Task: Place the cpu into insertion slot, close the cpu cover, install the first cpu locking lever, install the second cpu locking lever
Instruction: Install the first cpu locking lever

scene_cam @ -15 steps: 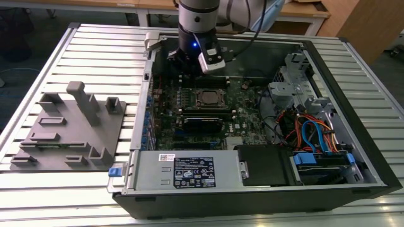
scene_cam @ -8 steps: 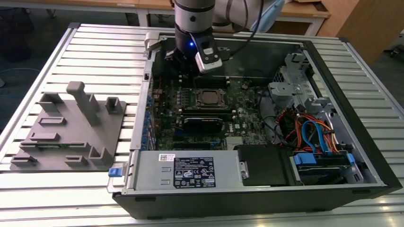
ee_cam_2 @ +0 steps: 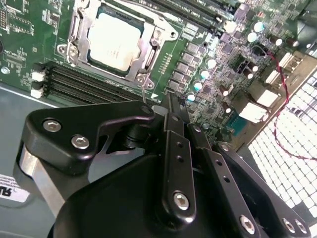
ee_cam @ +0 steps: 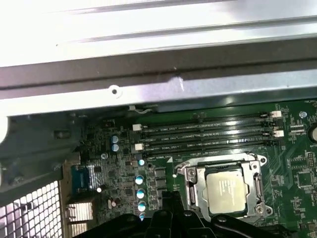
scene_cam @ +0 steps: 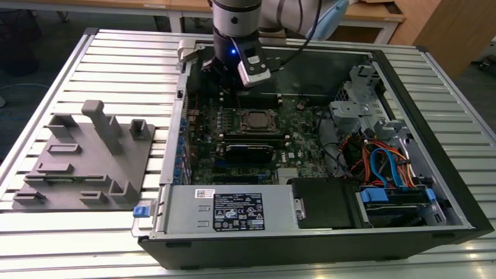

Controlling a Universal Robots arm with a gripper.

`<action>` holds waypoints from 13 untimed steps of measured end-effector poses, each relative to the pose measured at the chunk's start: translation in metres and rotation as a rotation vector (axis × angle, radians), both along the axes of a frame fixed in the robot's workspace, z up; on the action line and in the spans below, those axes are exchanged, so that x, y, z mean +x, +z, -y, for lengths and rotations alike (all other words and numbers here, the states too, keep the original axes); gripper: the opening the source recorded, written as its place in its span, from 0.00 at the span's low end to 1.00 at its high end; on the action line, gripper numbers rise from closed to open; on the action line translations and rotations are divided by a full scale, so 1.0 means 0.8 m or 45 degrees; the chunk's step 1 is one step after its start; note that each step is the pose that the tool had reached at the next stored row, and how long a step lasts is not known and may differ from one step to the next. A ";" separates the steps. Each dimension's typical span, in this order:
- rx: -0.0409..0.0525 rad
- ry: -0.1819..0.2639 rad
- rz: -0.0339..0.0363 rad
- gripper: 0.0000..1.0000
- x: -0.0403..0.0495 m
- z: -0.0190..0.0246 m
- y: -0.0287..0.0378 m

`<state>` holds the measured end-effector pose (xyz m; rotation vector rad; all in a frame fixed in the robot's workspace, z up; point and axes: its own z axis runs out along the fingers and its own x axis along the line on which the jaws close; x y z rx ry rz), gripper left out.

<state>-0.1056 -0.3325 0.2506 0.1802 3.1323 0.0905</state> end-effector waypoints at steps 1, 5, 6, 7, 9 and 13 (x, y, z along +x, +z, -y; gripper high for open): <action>0.000 0.000 0.0001 0.10 -0.002 -0.0011 0.0000; 0.000 0.000 0.0009 0.10 -0.003 -0.0058 0.0000; 0.000 0.000 0.0013 0.10 -0.003 -0.0069 -0.0001; 0.000 0.000 0.0015 0.10 -0.003 -0.0080 0.0000; 0.000 0.000 0.0019 0.10 -0.004 -0.0101 0.0002; 0.000 0.000 0.0029 0.10 -0.004 -0.0145 0.0004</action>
